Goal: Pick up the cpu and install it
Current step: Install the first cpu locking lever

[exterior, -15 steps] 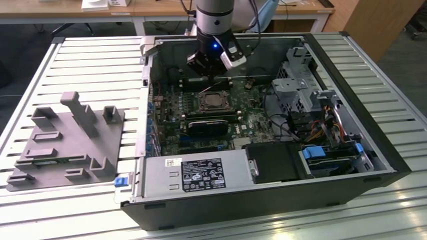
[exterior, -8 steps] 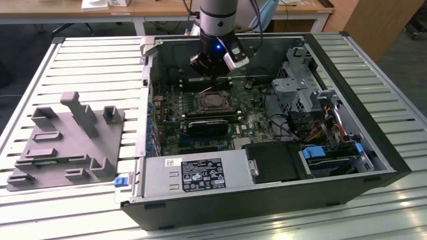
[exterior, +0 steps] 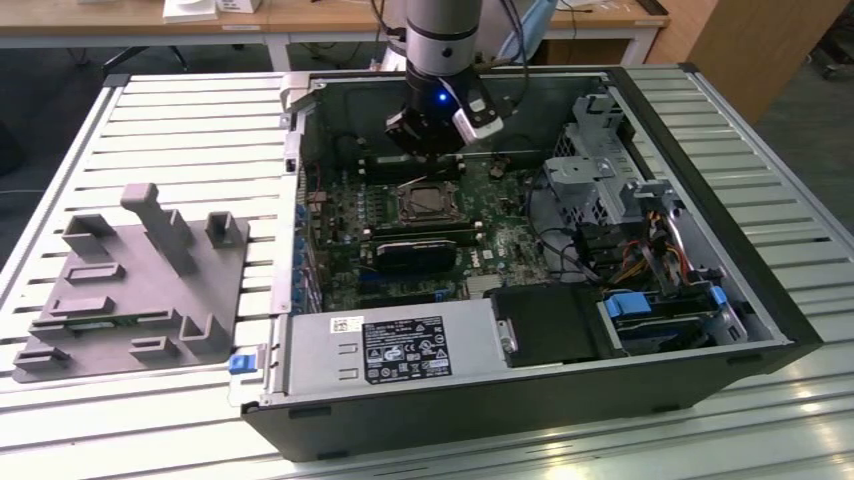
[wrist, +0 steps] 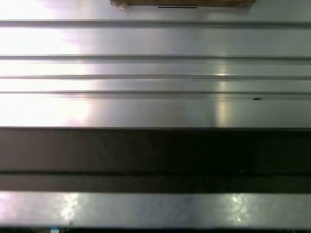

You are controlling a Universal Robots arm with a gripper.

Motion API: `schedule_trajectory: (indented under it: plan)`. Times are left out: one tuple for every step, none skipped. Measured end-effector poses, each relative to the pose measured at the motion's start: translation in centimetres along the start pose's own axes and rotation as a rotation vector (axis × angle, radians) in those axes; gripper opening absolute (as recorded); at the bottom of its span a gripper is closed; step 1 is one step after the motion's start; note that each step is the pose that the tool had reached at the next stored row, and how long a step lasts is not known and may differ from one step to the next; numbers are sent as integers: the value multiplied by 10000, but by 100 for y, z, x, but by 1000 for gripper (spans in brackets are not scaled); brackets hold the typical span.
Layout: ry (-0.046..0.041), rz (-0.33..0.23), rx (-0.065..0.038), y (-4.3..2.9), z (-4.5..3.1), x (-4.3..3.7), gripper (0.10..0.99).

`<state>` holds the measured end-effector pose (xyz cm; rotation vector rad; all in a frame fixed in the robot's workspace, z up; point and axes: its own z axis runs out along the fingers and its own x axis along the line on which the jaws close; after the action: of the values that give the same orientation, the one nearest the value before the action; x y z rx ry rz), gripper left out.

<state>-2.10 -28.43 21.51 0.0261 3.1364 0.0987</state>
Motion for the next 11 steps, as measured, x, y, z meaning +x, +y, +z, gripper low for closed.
schedule_trajectory:
  plan:
    - [2, 0, 1, 1, 12, -7, 106]
    - [3, 0, 3, 2, 25, -14, 106]
    - [4, 0, 3, 2, 39, -19, 106]
    - [5, 1, 3, 1, 54, -24, 106]
    - [7, 1, 2, 1, 67, -29, 106]
    - [9, 1, 3, 0, 79, -32, 106]
    - [11, 1, 6, 0, 87, -32, 106]
    - [12, 2, 10, -1, 94, -33, 106]
    - [13, 1, 14, -1, 101, -34, 106]
    - [13, 1, 15, -2, 106, -35, 106]
    - [14, 1, 14, -2, 112, -37, 106]
